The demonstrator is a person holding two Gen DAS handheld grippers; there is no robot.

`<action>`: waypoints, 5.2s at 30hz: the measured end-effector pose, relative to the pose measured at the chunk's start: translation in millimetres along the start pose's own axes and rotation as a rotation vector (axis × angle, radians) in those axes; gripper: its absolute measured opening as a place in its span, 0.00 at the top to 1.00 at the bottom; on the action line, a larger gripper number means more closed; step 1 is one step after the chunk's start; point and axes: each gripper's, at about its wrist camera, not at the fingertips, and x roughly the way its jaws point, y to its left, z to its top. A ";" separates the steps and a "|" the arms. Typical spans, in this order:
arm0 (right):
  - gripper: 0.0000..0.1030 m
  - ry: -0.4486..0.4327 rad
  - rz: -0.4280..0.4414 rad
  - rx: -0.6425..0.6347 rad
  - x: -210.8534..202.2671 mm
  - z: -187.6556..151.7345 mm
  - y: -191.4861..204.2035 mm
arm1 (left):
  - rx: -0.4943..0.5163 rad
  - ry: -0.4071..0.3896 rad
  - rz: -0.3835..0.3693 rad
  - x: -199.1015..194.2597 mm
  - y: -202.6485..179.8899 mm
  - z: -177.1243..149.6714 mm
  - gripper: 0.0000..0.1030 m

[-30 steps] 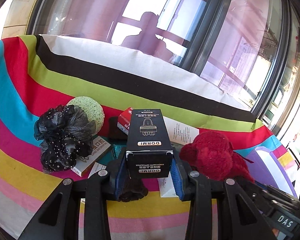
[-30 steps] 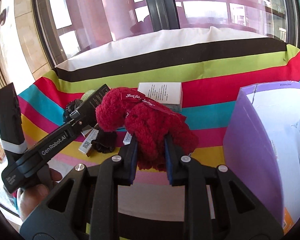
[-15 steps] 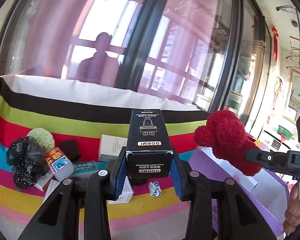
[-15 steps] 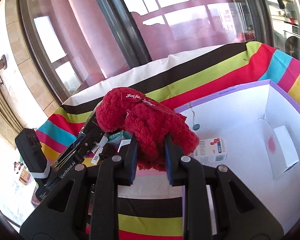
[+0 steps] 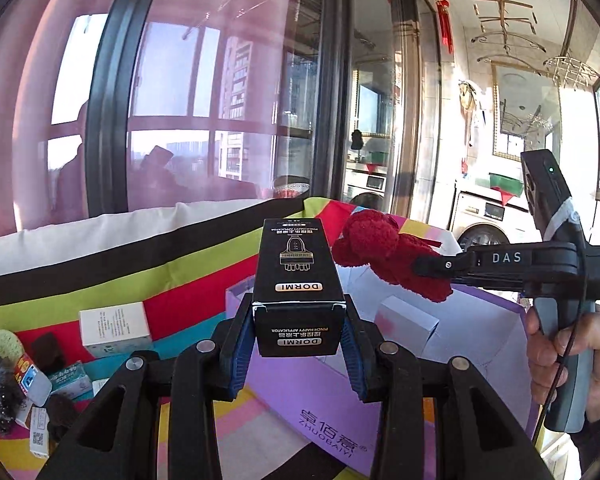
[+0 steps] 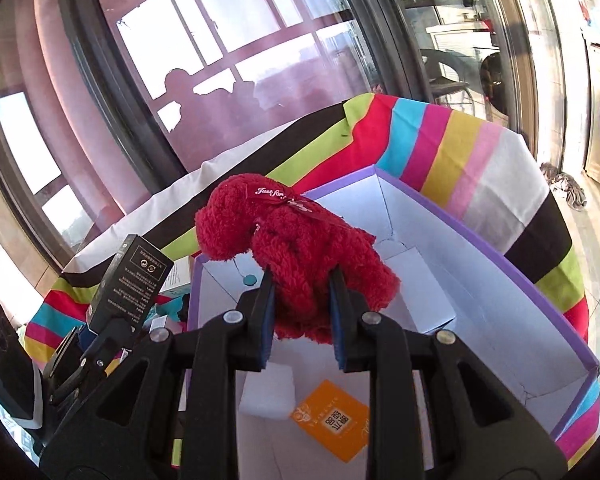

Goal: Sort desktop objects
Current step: 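Drop the DORMI box and red slipper into the purple box, opening both tools, then grasp the white printed box with the right tool while the left tool approaches the red box, then carry the red box and white box into the purple box, opening both tools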

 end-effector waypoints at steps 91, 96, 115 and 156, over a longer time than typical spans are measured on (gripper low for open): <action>0.18 0.275 0.001 -0.530 192.2 -134.0 247.2 | -0.752 0.147 0.522 -20.9 263.0 -68.2 0.49; 0.18 0.302 -0.008 -0.497 207.2 -129.2 245.2 | -0.756 0.140 0.529 -22.7 268.6 -69.1 0.49; 0.56 0.358 0.030 -0.435 218.4 -125.8 226.9 | -0.634 0.132 0.553 -9.1 242.1 -57.7 0.49; 0.56 0.065 -0.011 -0.277 -3.0 -30.5 65.4 | -0.113 0.015 -0.014 13.4 29.0 -6.8 0.49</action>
